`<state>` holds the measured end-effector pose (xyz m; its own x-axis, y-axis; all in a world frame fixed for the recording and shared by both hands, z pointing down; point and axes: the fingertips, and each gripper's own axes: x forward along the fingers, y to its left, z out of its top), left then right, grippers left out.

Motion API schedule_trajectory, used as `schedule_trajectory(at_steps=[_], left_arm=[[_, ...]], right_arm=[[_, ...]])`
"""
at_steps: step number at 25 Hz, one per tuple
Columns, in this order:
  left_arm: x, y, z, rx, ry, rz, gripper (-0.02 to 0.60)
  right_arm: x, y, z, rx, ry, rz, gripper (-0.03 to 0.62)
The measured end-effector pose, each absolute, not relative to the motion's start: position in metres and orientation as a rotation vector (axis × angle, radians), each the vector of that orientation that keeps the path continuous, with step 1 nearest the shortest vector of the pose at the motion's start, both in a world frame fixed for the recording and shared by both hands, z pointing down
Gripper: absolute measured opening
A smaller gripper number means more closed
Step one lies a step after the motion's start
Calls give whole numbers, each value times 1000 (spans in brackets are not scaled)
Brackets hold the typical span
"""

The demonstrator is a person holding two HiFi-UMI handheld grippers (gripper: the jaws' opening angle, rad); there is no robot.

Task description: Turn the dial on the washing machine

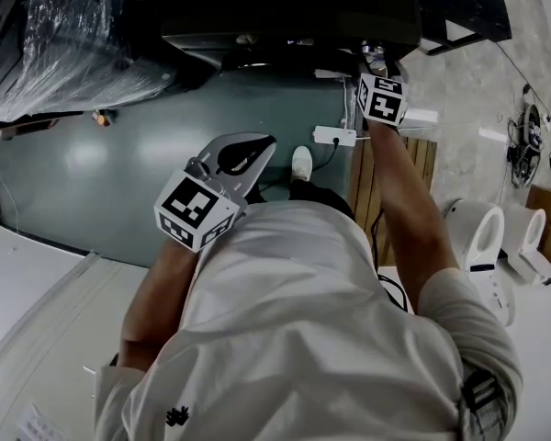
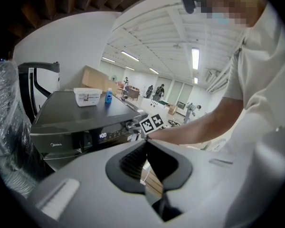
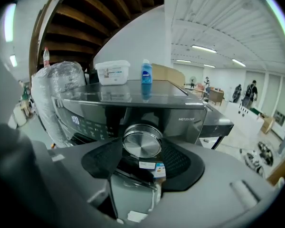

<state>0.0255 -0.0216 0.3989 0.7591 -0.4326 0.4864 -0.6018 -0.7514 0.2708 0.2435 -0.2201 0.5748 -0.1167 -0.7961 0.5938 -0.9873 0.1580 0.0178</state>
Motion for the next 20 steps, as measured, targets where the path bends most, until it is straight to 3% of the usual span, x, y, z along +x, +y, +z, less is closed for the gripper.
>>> schedule_trajectory(at_steps=[9,20], left_arm=[[28,-27,394,2551,-786,557,57],[36,-28,394,2563,-750,566,57]], right_arm=[[251,-218,576,1824,-2093,937,256],[249,-212,570,1661,-1996,409,257]])
